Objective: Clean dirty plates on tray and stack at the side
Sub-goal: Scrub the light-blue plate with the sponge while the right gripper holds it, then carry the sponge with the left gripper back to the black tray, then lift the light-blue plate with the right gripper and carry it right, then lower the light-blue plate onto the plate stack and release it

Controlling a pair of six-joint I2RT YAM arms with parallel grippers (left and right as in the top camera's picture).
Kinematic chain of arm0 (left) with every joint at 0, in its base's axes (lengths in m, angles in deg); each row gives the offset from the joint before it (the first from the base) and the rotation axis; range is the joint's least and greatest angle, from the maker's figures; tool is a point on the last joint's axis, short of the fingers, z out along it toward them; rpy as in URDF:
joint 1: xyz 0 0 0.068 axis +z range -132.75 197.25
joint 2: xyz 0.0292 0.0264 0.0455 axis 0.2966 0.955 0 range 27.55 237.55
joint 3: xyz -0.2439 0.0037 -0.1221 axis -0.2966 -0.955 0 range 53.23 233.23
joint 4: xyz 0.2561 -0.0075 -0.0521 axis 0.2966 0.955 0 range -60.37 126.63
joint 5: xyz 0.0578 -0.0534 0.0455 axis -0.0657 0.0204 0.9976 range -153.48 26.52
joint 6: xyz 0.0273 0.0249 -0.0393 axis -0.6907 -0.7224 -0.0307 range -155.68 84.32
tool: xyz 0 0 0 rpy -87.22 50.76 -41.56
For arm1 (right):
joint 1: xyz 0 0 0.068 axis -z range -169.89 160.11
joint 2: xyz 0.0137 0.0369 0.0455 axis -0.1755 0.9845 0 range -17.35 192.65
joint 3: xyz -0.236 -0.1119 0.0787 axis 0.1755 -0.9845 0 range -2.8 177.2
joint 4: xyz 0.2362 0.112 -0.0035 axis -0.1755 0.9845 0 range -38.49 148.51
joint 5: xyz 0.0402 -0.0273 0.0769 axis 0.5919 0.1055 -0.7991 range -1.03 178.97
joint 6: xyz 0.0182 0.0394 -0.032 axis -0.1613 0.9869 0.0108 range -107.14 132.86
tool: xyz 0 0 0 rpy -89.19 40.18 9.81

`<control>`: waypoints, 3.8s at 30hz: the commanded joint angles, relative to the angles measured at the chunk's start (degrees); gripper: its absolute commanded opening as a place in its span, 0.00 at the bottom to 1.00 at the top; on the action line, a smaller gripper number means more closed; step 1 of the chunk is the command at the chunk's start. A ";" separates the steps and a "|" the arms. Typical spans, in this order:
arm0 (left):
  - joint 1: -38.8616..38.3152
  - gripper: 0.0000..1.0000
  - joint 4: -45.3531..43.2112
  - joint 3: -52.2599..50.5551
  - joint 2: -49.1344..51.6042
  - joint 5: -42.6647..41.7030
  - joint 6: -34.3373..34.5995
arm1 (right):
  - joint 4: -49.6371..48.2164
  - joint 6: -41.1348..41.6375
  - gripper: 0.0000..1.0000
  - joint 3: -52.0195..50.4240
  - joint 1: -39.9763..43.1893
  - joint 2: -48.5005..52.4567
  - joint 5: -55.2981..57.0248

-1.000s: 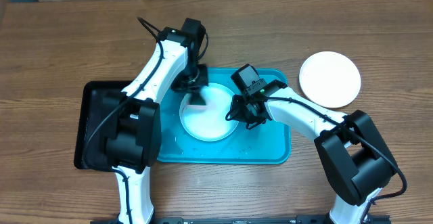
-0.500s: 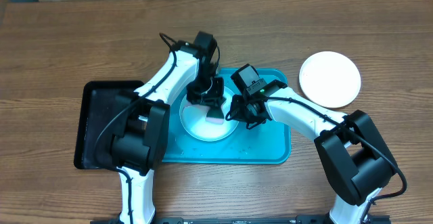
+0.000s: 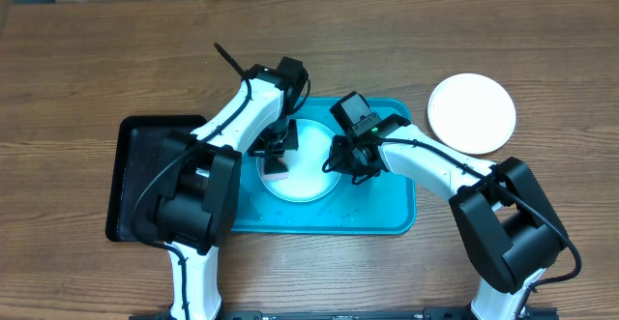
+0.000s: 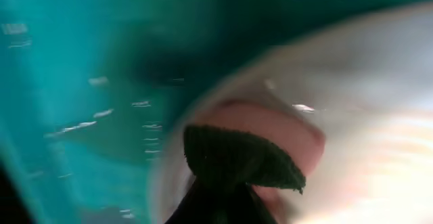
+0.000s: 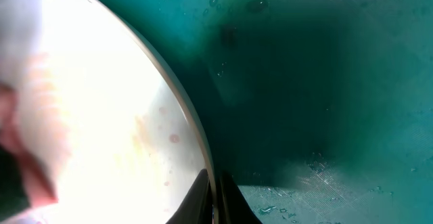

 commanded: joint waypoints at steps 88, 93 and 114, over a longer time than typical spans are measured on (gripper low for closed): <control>41.94 0.04 28.52 16.13 -5.14 -18.53 -4.46 | 25.90 -36.54 0.04 32.30 -19.89 -13.44 54.34; 41.94 0.04 28.13 16.13 -5.14 -18.51 -4.48 | 24.87 -33.59 0.04 34.53 -20.83 -18.62 56.00; 41.94 0.04 28.30 16.13 -5.14 -18.53 -5.07 | 28.11 -14.32 0.04 24.96 37.51 -15.61 10.21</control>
